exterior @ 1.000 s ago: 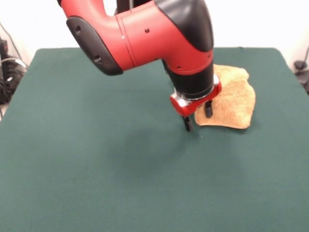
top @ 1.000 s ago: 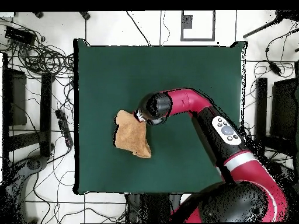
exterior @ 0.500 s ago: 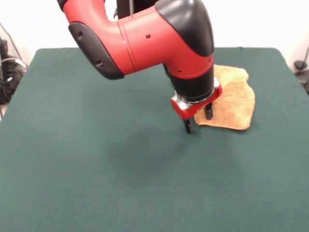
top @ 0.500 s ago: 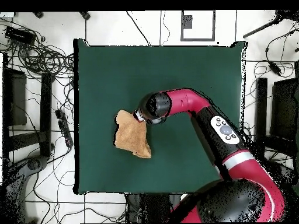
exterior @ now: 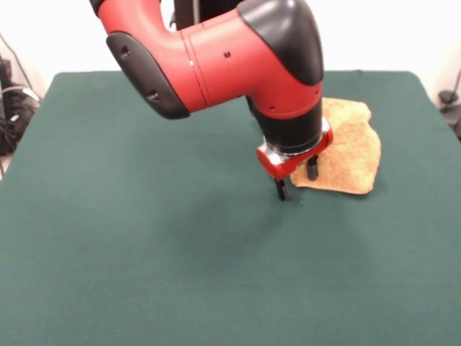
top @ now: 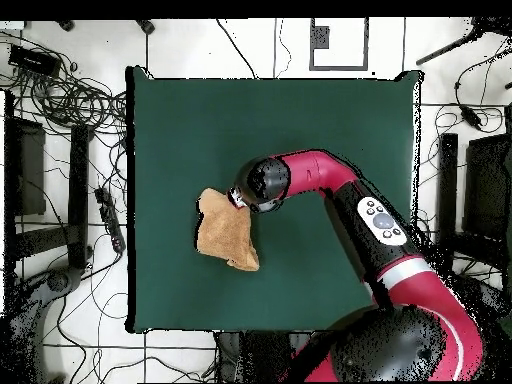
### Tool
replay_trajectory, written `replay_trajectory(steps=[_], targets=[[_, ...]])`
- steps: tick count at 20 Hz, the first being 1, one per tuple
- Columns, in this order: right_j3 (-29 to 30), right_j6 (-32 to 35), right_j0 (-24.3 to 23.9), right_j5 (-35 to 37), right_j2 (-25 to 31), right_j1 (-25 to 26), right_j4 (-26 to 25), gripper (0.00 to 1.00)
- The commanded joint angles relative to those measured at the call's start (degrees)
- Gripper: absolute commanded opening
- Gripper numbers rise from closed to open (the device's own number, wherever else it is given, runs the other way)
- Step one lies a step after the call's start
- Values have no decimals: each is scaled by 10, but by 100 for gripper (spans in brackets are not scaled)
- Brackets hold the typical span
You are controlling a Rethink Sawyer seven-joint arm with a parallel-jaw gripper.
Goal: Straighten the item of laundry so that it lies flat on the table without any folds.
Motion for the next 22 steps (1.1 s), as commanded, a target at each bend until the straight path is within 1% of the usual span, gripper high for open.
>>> replay_trajectory(steps=[1,8,13,18,22], targets=[[-41,-54,44,-111,-61,101,-115,100],[-66,-75,50,-70,-69,121,-107,100],[-86,-74,64,-42,-82,129,-109,100],[-91,-63,72,-45,-86,128,-114,100],[-101,-78,68,-55,-87,138,-122,100]])
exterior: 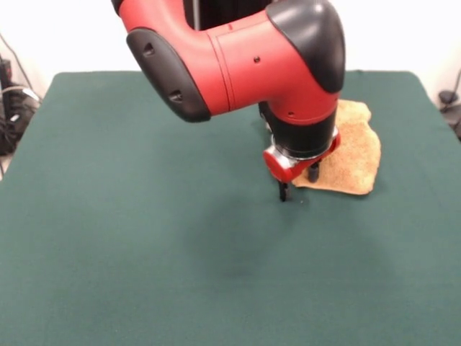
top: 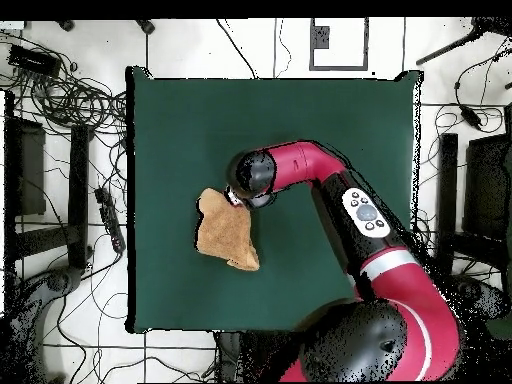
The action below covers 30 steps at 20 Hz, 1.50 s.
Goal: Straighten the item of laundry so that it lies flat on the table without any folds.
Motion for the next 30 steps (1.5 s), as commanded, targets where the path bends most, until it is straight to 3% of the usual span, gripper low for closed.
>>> replay_trajectory(steps=[1,20,21,30], targets=[[-62,-81,21,-107,-63,143,-116,100],[-68,-93,21,-101,-61,152,-111,100],[-68,-96,20,-100,-60,152,-111,0],[-66,-106,18,-96,-57,152,-110,0]])
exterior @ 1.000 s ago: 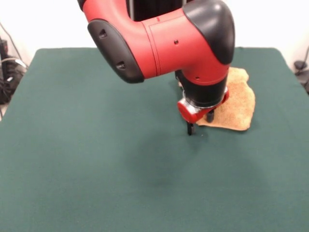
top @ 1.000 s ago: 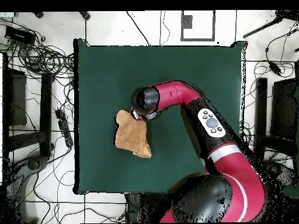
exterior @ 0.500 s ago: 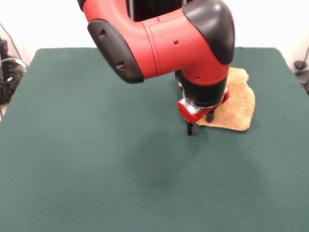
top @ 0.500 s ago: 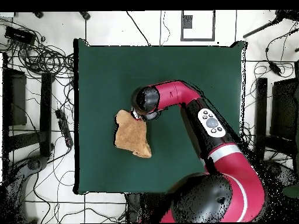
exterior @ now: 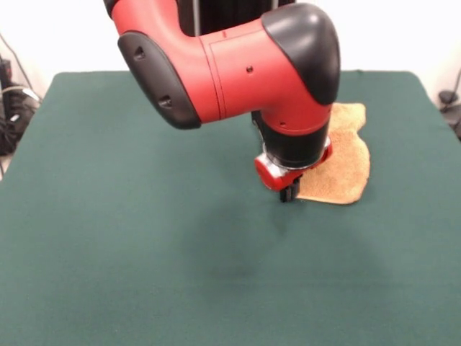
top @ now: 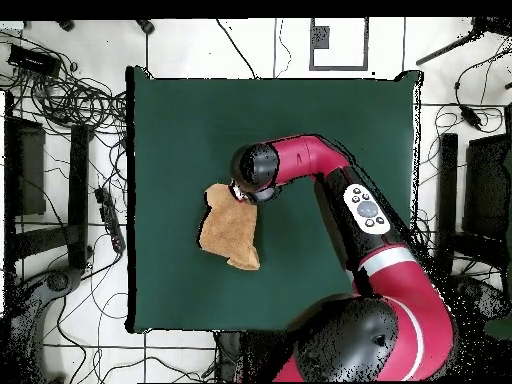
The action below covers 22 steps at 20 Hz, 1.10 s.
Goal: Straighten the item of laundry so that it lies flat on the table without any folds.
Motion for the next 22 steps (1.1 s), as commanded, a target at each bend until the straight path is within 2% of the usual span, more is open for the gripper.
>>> replay_trajectory(steps=[1,16,18,22], targets=[[-30,-107,10,-116,-47,141,-106,0],[-24,-85,16,-136,-52,135,-112,0],[-4,-80,12,-150,-51,124,-114,0],[87,-24,14,-210,-66,72,-137,0]])
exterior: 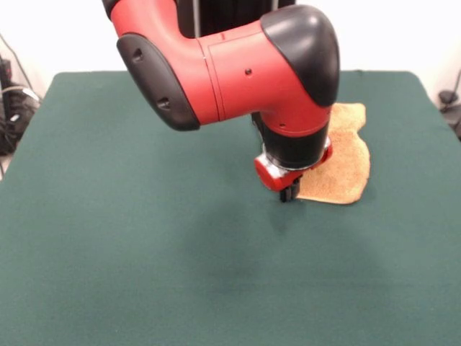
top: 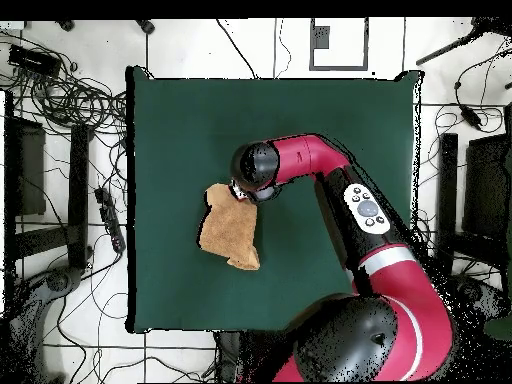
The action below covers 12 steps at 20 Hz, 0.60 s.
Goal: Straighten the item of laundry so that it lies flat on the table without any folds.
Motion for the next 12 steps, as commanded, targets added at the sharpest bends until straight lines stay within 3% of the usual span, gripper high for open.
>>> replay_trajectory(steps=[1,6,12], targets=[[121,-7,16,-225,-70,53,-143,0],[205,35,39,-281,-92,0,-180,0],[231,-49,38,-300,-72,-10,-199,0]])
